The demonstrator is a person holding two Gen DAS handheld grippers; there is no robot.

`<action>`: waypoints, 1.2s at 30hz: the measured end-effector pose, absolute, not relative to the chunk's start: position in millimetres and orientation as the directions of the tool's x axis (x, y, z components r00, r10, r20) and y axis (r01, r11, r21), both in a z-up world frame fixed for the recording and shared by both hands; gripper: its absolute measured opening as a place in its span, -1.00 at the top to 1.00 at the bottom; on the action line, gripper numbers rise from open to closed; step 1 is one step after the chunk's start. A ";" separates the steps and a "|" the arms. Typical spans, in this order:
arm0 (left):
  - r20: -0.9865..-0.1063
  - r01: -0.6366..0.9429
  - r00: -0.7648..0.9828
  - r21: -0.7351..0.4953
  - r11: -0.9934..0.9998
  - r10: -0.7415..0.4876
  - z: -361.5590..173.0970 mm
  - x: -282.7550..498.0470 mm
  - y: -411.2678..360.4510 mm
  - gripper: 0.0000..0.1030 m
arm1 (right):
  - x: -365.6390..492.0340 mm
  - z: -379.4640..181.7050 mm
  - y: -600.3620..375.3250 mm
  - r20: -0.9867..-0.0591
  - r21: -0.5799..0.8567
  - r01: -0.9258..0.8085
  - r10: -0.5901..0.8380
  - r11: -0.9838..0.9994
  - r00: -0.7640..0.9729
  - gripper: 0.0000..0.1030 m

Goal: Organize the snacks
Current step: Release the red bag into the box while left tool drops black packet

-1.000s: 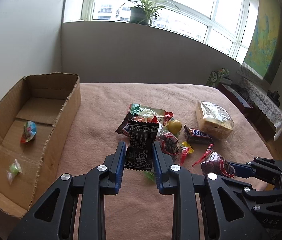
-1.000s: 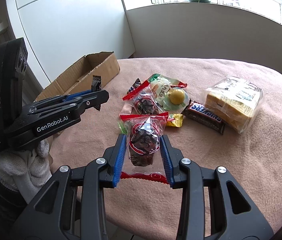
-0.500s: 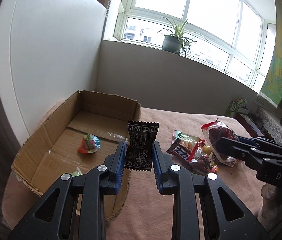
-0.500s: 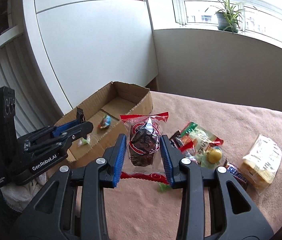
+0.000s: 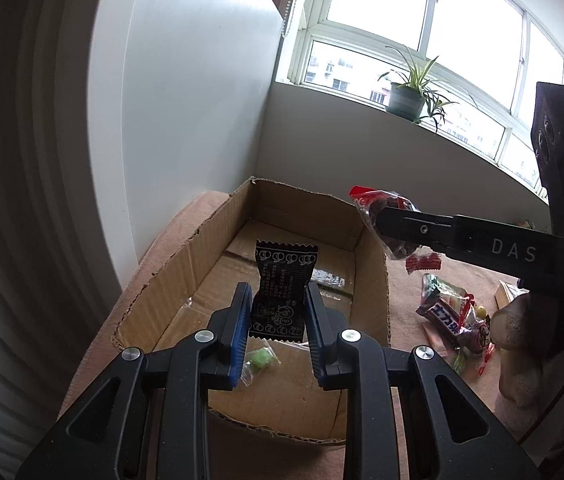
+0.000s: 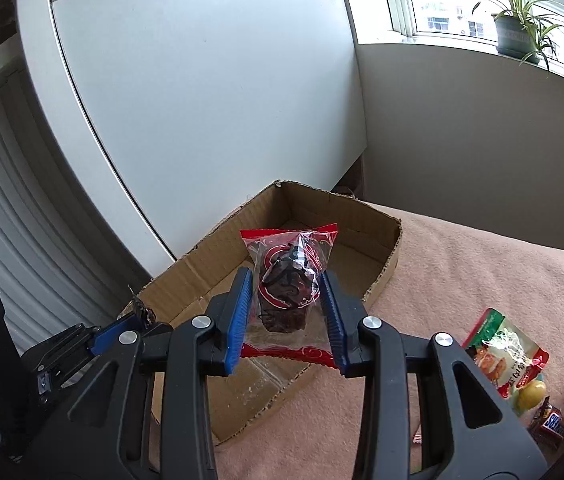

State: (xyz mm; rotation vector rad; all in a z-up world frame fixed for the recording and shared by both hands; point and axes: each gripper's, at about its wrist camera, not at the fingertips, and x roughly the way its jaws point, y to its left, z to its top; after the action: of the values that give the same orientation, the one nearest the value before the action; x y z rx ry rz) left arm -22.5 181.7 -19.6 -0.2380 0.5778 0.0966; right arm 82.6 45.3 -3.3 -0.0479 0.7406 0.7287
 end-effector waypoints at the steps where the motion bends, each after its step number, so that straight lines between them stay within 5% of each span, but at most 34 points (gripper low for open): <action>1: -0.553 -0.164 0.833 -0.194 0.967 0.030 -21.1 -22.6 183.7 0.52 | 84.3 -6.9 49.3 -0.638 0.201 -0.621 0.583 0.757 0.504 0.29; 3: -0.562 -0.177 0.826 -0.199 0.964 0.036 -23.8 -24.2 188.5 0.51 | 85.0 -11.7 54.3 -0.643 0.193 -0.625 0.579 0.756 0.502 0.24; 6: -0.568 -0.191 0.822 -0.209 0.959 0.040 -26.4 -25.1 194.5 0.44 | 85.1 -11.2 51.9 -0.623 0.191 -0.614 0.578 0.766 0.527 -0.42; 7: -0.567 -0.189 0.823 -0.209 0.959 0.039 -25.9 -26.0 195.1 0.44 | 83.6 -9.3 50.0 -0.614 0.190 -0.609 0.577 0.770 0.538 -0.45; 36: -0.511 -0.050 0.857 -0.205 0.978 -0.063 -4.0 -18.0 121.0 0.41 | 47.5 18.4 -119.6 -0.572 0.194 -0.484 0.499 0.853 0.651 -0.45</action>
State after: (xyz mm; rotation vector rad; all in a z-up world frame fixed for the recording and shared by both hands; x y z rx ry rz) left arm -18.0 121.0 -4.0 -0.2148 0.5425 -0.0069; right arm 47.5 -119.6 18.4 0.0247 0.6564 0.5581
